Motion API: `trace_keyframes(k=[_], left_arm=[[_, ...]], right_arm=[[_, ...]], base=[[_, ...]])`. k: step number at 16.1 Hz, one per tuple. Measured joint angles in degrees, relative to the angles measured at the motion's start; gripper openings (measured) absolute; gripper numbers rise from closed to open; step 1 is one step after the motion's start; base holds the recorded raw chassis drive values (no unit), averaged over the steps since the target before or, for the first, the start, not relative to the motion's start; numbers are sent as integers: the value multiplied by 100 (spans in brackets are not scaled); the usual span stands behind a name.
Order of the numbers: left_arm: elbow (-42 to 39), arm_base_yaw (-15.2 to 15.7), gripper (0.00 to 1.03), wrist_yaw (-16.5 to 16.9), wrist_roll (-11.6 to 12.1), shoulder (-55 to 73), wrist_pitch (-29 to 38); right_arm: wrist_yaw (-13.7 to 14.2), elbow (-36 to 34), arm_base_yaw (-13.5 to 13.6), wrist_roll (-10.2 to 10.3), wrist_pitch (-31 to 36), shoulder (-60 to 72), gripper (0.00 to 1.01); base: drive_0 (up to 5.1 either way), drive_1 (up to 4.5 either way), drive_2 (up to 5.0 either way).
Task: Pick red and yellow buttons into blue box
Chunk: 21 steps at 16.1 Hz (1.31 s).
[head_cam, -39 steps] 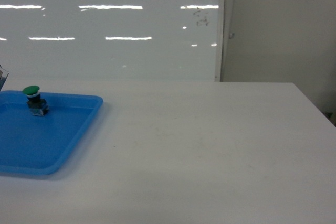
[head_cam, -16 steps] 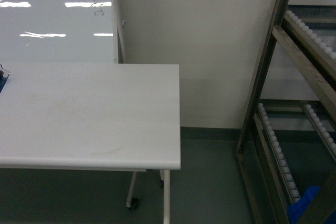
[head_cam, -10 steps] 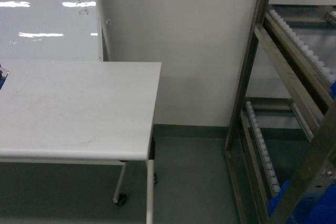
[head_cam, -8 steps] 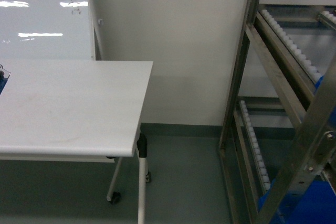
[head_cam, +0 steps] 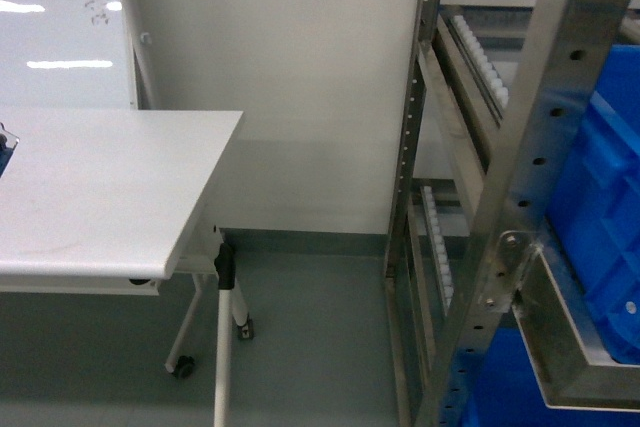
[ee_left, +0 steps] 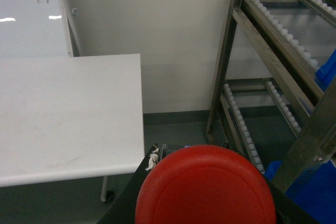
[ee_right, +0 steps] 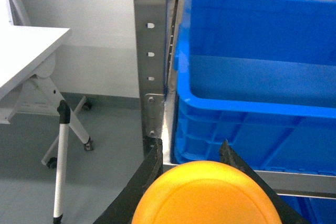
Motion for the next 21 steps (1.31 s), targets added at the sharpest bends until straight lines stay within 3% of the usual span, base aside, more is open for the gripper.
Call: trace_keyframes(k=[21], left_arm=[[0,-7,29,4,0,7,17]], right_arm=[[0,0,0,0,11,4,28]], base=[[506,-237,-237]])
